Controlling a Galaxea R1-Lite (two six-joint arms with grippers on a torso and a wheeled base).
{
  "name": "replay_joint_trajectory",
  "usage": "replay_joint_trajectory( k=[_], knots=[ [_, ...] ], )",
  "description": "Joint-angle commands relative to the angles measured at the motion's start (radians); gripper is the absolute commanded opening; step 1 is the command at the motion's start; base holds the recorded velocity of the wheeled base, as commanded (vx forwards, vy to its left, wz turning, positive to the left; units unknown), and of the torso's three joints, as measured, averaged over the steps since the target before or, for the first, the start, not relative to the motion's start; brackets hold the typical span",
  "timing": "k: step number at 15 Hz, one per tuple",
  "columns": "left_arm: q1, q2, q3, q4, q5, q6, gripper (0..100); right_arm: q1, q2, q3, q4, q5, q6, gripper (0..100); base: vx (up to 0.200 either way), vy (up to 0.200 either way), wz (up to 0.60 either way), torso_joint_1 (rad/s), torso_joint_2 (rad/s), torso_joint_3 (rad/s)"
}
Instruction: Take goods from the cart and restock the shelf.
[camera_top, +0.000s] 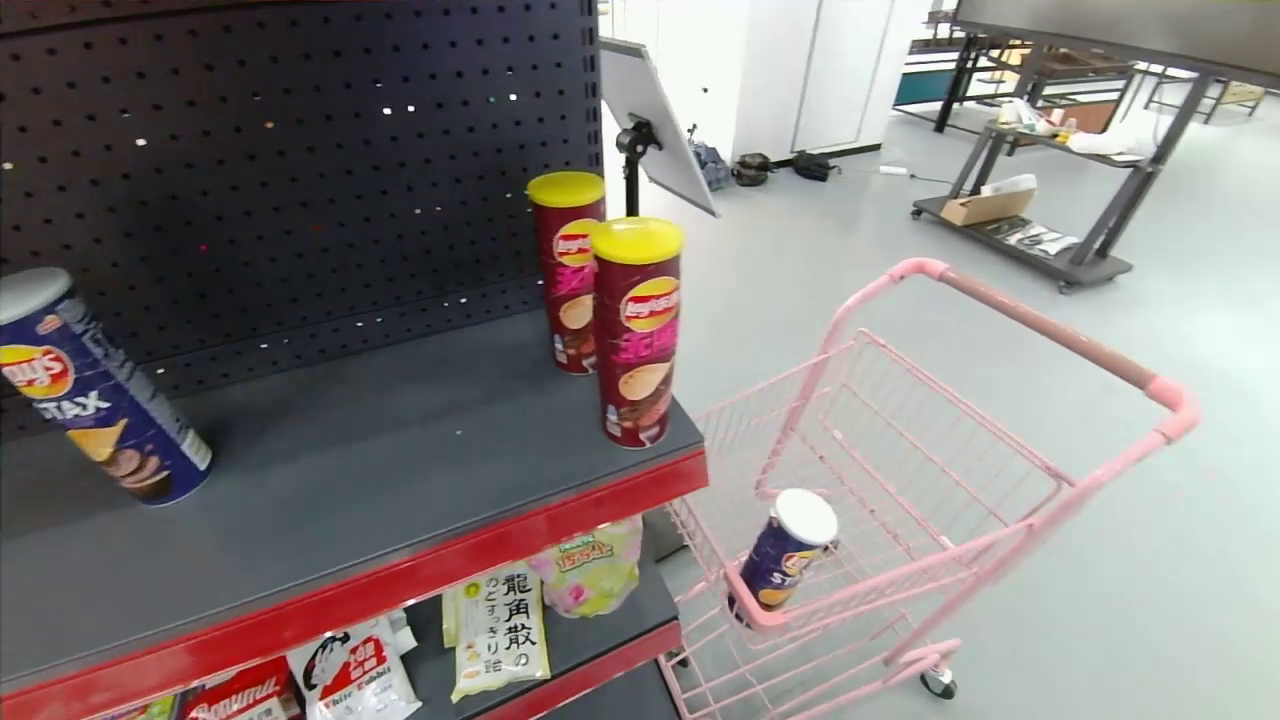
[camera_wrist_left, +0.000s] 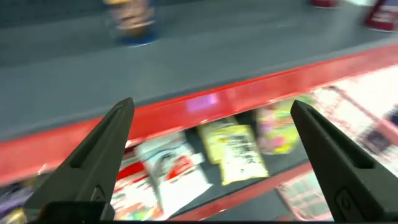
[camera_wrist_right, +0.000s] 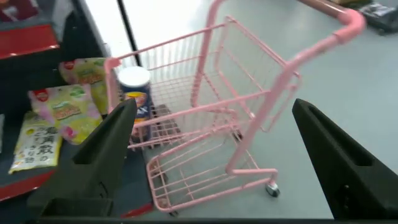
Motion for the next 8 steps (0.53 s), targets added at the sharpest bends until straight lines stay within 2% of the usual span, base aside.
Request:
replay_joint_trajectory(
  k=[1,6,8],
  knots=[
    [0.001,0.000,0.000,0.000,0.000,0.000,100,0.001,0.000,0.000,0.000,0.000,0.000,100,0.000,0.000,0.00,0.000,0.00,0.000],
    [0.001,0.000,0.000,0.000,0.000,0.000,100,0.001,0.000,0.000,0.000,0.002,0.000,100,0.000,0.000,0.00,0.000,0.00,0.000],
    [0.001,0.000,0.000,0.000,0.000,0.000,100,0.001,0.000,0.000,0.000,0.002,0.001,100,0.000,0.000,0.00,-0.100,0.25,0.146]
  ],
)
